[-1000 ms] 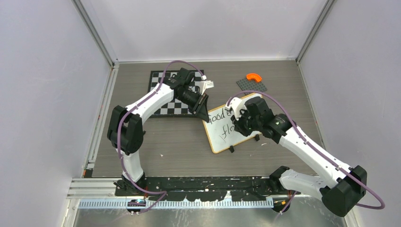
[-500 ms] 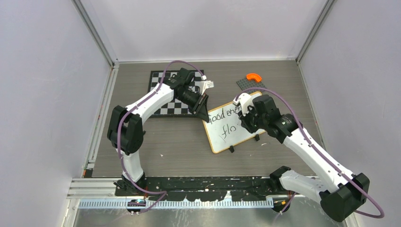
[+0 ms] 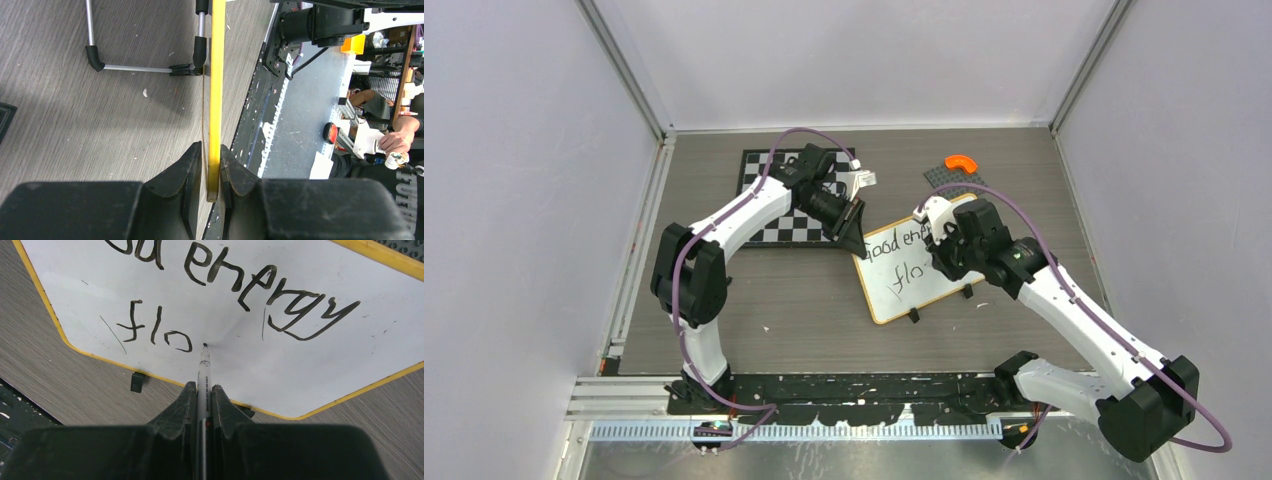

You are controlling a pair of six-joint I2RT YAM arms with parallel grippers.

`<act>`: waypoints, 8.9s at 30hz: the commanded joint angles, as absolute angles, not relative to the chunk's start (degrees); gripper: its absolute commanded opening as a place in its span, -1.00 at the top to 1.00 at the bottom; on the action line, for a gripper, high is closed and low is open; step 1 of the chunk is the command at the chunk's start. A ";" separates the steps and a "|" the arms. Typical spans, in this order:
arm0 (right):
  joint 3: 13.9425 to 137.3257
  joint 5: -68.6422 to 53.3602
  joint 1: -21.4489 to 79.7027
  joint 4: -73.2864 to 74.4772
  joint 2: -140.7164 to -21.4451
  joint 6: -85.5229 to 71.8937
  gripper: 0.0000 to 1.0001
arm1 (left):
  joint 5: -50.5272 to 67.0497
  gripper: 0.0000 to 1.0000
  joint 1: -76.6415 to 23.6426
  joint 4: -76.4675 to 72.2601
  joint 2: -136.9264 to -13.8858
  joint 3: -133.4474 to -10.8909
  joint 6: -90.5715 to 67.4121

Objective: Write a sentence on the whiteboard
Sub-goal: Write a sentence on the whiteboard, then close the whiteboard marker at the center of the board.

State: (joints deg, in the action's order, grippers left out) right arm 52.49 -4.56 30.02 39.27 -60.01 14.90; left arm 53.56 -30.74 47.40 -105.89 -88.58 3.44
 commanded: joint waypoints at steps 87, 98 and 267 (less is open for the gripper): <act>55.12 4.58 23.35 39.25 -60.71 11.53 0.99 | 54.91 0.62 -31.42 46.93 -105.11 -88.96 4.76; 55.81 0.80 23.36 38.06 -62.40 11.34 1.00 | 54.93 0.62 -31.46 46.93 -105.31 -89.04 4.75; 96.38 -11.69 24.18 48.53 -76.63 3.24 0.99 | 30.06 1.00 -5.93 49.35 -82.32 -90.86 -10.29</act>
State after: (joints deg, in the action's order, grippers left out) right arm 91.09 -16.88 22.63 51.88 -75.79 5.63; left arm 27.31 -5.89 55.57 -86.89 -88.88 5.80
